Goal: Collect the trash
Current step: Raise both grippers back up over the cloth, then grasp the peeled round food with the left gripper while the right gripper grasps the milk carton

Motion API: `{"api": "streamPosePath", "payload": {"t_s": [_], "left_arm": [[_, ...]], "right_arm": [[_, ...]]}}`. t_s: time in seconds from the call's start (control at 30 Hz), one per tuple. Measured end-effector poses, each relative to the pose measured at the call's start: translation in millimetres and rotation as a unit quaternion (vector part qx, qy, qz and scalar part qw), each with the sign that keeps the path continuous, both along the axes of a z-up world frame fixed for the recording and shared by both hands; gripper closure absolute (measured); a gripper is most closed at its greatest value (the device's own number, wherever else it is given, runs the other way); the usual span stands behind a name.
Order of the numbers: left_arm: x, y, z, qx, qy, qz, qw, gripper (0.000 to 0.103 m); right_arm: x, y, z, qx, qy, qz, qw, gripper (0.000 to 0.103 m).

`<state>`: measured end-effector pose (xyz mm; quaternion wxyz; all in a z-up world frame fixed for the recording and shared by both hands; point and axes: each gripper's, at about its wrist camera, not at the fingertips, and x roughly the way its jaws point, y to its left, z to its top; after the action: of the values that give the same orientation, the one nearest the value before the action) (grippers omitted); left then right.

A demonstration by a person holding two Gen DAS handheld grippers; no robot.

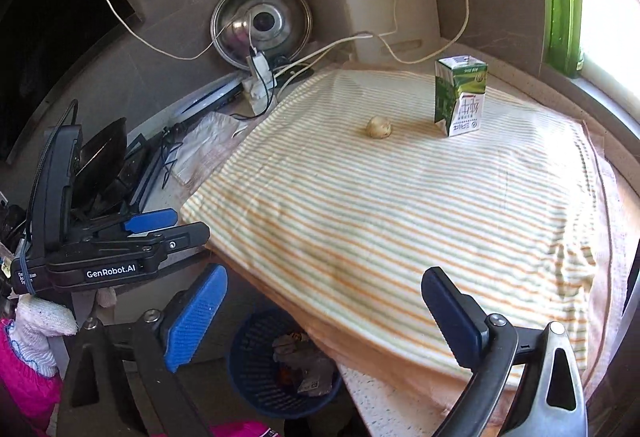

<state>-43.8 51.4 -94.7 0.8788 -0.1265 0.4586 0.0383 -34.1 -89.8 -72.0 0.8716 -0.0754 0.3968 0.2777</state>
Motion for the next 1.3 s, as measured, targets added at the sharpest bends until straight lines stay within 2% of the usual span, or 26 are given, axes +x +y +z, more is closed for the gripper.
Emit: {"api": "streamPosePath", "payload": {"t_s": [0.27, 0.47, 0.67, 0.77, 0.97, 1.1, 1.3], "left_arm": [[32, -2, 6, -0.011, -0.024, 0.008, 0.9996, 0.029], [65, -7, -4, -0.021, -0.008, 0.0, 0.9997, 0.029], [103, -12, -17, -0.057, 0.003, -0.005, 0.9983, 0.029], [124, -16, -23, -0.061, 0.011, -0.009, 0.9981, 0.029], [160, -26, -29, -0.059, 0.022, -0.02, 0.9978, 0.029], [182, -33, -32, -0.051, 0.025, -0.027, 0.998, 0.029], [215, -37, -44, -0.051, 0.04, -0.028, 0.9975, 0.039]], "right_arm": [[33, -20, 16, 0.021, -0.029, -0.023, 0.999, 0.0], [69, -32, 12, 0.005, -0.033, -0.036, 0.999, 0.0], [115, -46, 11, 0.01, -0.029, -0.057, 0.998, 0.0], [136, -48, 14, 0.004, -0.04, -0.066, 0.997, 0.0], [178, -43, 11, -0.025, -0.053, -0.046, 0.997, 0.0], [203, -42, 6, -0.031, -0.043, -0.035, 0.998, 0.003], [232, -42, -4, -0.027, -0.031, -0.033, 0.999, 0.008]]}}
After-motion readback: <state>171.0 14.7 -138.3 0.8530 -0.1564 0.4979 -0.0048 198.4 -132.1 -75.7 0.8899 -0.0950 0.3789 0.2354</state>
